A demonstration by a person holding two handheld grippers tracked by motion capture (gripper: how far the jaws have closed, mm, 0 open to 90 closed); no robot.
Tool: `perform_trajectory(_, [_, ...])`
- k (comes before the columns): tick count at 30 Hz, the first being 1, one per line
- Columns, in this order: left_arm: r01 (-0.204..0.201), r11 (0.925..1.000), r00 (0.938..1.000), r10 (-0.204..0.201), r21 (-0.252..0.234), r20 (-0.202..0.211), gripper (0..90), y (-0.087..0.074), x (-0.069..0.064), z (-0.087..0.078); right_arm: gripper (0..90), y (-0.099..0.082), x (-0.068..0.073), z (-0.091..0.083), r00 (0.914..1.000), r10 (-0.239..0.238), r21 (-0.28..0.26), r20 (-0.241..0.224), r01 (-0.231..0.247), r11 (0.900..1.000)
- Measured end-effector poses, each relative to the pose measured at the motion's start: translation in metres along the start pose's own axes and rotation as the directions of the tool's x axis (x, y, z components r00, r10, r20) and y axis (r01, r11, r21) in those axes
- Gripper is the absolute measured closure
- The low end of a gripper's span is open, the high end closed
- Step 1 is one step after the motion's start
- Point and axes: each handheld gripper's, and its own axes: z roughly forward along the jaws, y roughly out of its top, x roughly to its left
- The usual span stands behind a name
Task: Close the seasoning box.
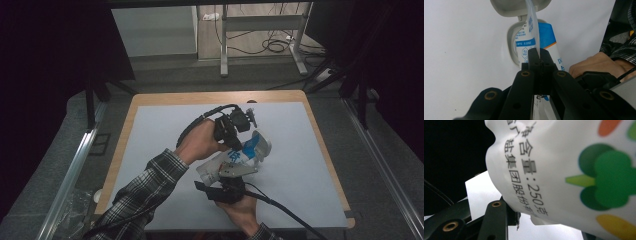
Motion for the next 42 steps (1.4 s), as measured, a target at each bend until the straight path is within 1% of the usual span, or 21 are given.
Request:
perform_trajectory(14, [0.001, 1.0000, 1.0000, -0.001, 0.000, -0.004, 90.0, 0.0013, -0.0008, 0.0005, 55.7, 0.0009, 0.0008, -0.0013, 1.0000, 0.000, -0.007, -0.008, 0.000, 1.0000])
perform_trajectory(16, [0.002, 1.0000, 1.0000, -0.002, 0.000, -0.004, 90.0, 0.0014, -0.0010, 0.0008, 55.7, 0.0012, 0.0015, -0.0018, 0.9999, 0.007, -0.006, -0.012, -0.007, 1.0000])
perform_trajectory(17, [0.001, 1.0000, 1.0000, -0.001, 0.000, -0.004, 90.0, 0.0015, -0.0009, 0.0009, 55.7, 0.0011, 0.0013, -0.0015, 0.9999, 0.000, -0.009, -0.011, 0.000, 1.0000])
perform_trajectory(24, [-0.002, 1.0000, 1.0000, 0.002, 0.003, -0.004, 90.0, 0.0022, -0.0004, 0.0014, 55.7, 0.0014, 0.0012, -0.0016, 0.9999, -0.002, -0.012, -0.010, 0.002, 0.9999])
perform_trajectory(42, [0.003, 1.0000, 1.0000, -0.003, 0.008, -0.004, 90.0, 0.0031, -0.0005, 0.0036, 55.8, 0.0017, 0.0018, -0.0019, 0.9999, -0.002, -0.015, -0.016, 0.002, 0.9999])
